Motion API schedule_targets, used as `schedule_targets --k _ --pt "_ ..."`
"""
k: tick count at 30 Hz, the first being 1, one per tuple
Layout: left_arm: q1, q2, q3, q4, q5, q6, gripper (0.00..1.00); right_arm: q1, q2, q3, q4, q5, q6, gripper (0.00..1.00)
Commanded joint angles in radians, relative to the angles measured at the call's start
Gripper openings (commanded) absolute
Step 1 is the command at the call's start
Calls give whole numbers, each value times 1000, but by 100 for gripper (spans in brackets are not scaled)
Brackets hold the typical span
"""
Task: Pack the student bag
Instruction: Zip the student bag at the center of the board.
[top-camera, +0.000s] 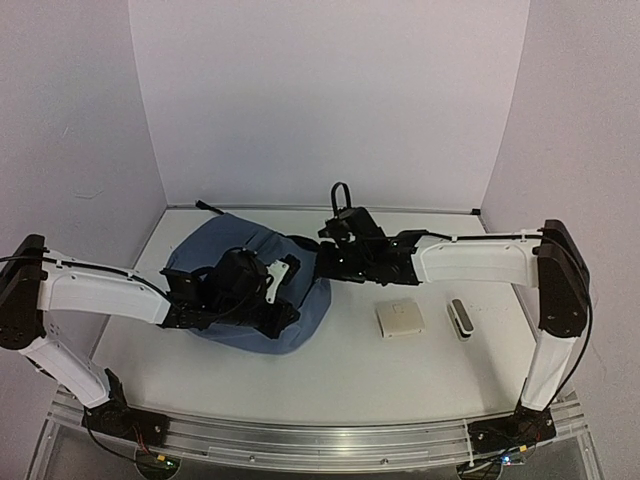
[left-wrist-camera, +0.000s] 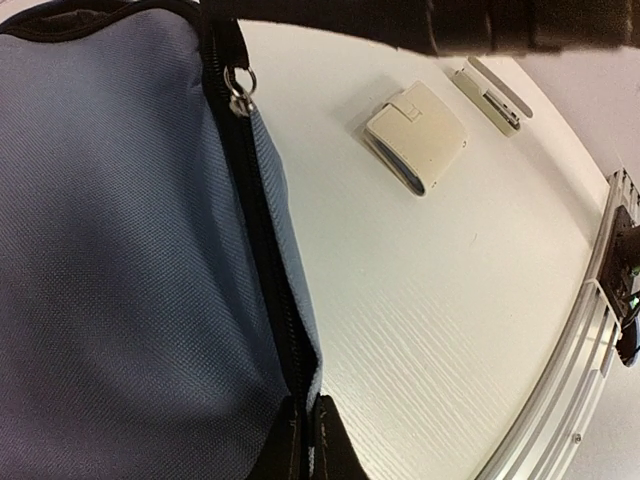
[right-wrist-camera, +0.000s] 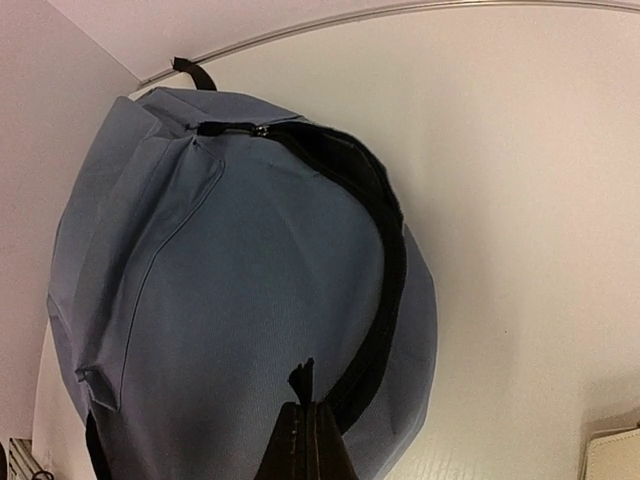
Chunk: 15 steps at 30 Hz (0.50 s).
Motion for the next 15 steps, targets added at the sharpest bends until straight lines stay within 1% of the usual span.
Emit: schedule_targets --k 1,11,15 --pt "-61 -36 -32 -133 86 -32 0 -64 -28 1 61 114 4 0" --pt "-71 -122 -76 -183 111 -86 0 -93 -14 6 61 99 -13 0" --pt "-72 -148 -81 -218 119 -102 0 -91 -26 -14 85 2 -51 0"
